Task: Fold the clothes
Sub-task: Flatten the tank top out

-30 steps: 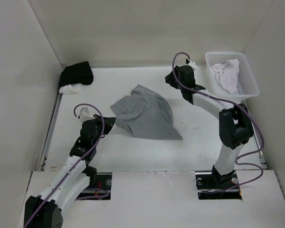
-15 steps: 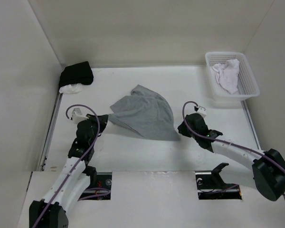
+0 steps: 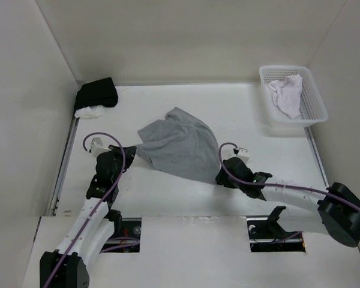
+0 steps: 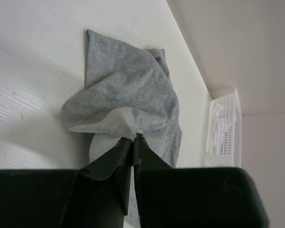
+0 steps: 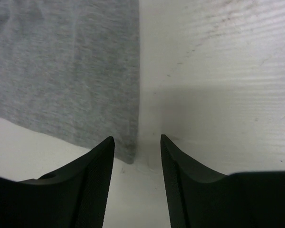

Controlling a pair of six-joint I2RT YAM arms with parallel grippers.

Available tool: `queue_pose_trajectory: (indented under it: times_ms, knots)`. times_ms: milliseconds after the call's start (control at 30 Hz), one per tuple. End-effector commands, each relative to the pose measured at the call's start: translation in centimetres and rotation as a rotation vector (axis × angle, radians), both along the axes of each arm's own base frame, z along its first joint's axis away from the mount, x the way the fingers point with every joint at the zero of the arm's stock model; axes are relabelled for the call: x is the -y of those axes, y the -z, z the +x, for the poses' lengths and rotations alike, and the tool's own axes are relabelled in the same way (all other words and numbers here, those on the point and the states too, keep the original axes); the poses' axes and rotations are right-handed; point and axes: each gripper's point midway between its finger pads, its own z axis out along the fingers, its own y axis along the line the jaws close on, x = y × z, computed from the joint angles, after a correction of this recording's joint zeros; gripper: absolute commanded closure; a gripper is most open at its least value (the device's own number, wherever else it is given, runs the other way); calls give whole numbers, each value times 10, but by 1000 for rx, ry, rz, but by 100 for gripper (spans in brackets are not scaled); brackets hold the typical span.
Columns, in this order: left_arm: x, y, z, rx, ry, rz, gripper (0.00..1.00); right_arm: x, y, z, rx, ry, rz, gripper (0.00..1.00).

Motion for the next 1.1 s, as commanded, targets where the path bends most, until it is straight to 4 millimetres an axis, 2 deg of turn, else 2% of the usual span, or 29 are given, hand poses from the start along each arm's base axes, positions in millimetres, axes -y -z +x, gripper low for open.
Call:
queue_pose_trajectory:
  times_ms: [0, 133, 367, 600, 767, 967, 1067]
  knots:
    - [5, -13, 3, 54, 23, -7, 97, -14, 3, -12, -30, -22, 6, 53]
    - [6, -11, 3, 51, 28, -4, 97, -14, 9, -16, -56, -24, -25, 59]
    - [6, -19, 3, 77, 35, -8, 97, -5, 13, -25, -82, 16, -169, 59]
    - [9, -29, 2, 105, 54, -15, 97, 4, 18, -24, -106, 89, -281, 66]
    - [10, -27, 3, 105, 65, -4, 96, 5, 25, -22, -126, 114, -320, 69]
    - [9, -26, 4, 114, 69, 6, 96, 4, 33, -24, -155, 114, -393, 83]
    - [8, -27, 5, 116, 65, 8, 96, 3, 36, -25, -156, 115, -398, 93]
